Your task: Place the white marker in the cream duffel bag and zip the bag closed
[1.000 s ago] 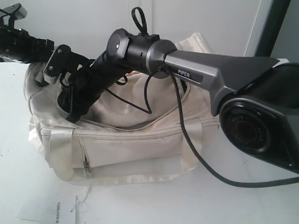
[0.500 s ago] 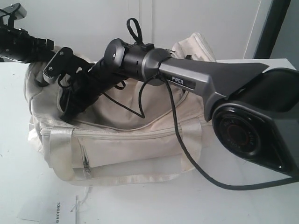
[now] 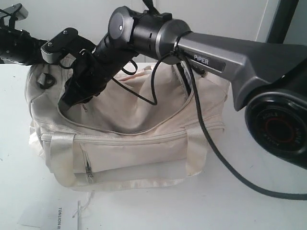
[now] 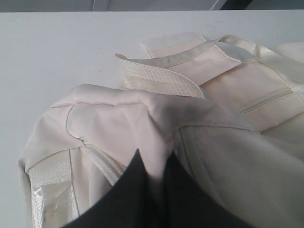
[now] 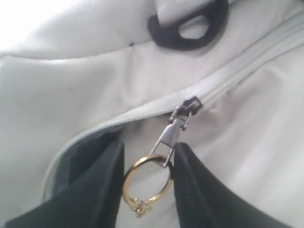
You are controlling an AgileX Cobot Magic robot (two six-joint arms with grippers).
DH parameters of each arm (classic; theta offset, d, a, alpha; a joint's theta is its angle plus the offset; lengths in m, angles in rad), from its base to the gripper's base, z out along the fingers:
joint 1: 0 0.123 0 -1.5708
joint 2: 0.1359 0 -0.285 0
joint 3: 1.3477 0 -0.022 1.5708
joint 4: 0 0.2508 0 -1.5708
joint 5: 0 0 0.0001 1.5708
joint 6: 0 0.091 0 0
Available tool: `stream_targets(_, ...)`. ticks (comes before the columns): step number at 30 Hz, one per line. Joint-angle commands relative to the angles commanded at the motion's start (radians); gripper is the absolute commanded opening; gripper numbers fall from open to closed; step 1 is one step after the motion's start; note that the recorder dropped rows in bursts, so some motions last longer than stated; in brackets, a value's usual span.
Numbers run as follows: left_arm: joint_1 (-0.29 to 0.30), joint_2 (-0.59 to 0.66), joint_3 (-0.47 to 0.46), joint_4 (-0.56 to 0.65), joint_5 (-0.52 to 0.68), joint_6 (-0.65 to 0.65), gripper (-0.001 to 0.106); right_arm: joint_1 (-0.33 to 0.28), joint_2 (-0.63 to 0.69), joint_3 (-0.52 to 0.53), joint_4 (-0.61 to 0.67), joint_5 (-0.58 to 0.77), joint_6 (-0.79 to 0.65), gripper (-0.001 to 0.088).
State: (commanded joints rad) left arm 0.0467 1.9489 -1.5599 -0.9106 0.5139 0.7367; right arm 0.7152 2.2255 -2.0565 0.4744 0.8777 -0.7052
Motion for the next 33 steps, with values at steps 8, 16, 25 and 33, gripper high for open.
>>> stream_targets(8, 0.000, 0.000, 0.000, 0.000, -0.002, 0.000, 0.000, 0.000, -0.011, 0.000, -0.002, 0.100, 0.031, 0.0000)
stream_targets(16, 0.002, 0.000, 0.000, -0.002, -0.020, -0.007, 0.000, 0.000, -0.011, 0.000, 0.000, 0.147, 0.033, 0.0000)
stream_targets(25, 0.002, 0.000, 0.000, -0.017, -0.007, -0.006, 0.000, 0.002, 0.022, 0.000, -0.001, 0.008, -0.179, 0.0354)
stream_targets(33, 0.002, 0.000, 0.000, -0.023, 0.003, -0.006, 0.000, 0.052, 0.145, 0.000, 0.003, -0.222, -0.214, 0.0649)
